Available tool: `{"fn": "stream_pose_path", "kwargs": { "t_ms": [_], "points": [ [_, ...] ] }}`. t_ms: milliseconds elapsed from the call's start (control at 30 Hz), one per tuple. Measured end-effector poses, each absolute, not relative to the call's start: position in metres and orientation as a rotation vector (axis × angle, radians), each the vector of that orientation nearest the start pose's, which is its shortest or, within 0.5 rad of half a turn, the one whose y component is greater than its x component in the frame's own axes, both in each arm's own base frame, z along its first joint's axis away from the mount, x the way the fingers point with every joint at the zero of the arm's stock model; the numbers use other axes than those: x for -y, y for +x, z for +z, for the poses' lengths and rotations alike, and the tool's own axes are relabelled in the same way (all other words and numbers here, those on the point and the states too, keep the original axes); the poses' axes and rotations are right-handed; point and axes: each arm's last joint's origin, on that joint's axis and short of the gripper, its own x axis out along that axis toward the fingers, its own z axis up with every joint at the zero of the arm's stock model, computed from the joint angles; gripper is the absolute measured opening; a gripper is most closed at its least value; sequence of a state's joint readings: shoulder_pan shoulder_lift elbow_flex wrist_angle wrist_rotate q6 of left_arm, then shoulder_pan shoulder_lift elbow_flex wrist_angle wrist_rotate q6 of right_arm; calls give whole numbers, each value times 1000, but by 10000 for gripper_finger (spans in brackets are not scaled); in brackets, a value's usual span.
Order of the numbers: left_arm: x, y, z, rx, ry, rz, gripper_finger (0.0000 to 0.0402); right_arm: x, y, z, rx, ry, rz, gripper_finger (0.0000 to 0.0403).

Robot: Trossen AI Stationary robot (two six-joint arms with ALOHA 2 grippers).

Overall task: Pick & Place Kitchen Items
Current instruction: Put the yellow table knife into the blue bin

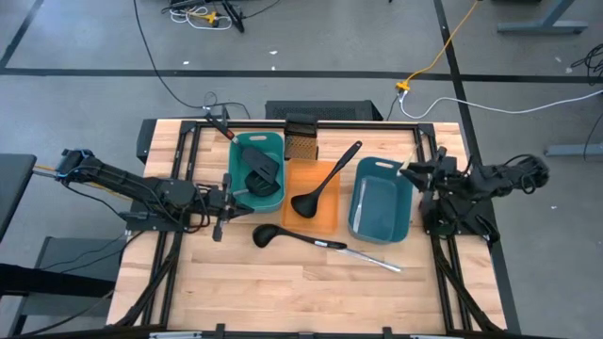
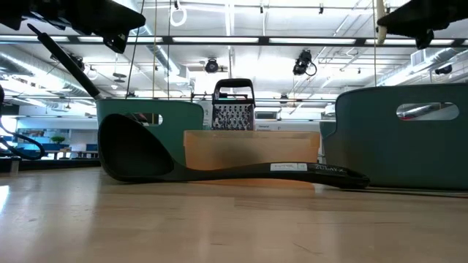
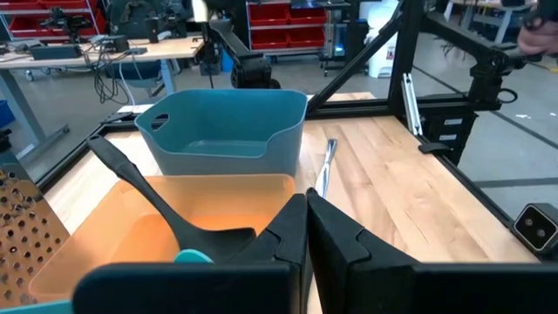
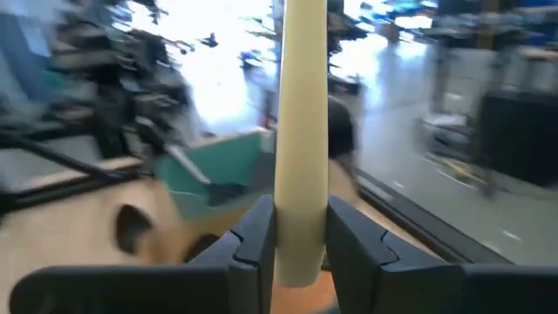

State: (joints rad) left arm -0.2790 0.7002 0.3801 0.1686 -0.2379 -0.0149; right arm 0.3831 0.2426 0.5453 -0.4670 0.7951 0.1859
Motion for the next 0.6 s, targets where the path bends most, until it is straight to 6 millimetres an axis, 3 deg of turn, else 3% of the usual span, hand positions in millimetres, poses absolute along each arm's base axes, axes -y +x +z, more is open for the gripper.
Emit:
{"fn": "stream_pose_path", "kwargs": {
  "t_ms": [267, 600],
  "points": [
    [39, 160, 239, -149, 25, -40, 18, -8, 92, 265, -298, 55, -634, 85],
    [39, 160, 239, -149, 24, -40, 18, -13, 125, 229, -598, 141, -718, 85]
  ]
}}
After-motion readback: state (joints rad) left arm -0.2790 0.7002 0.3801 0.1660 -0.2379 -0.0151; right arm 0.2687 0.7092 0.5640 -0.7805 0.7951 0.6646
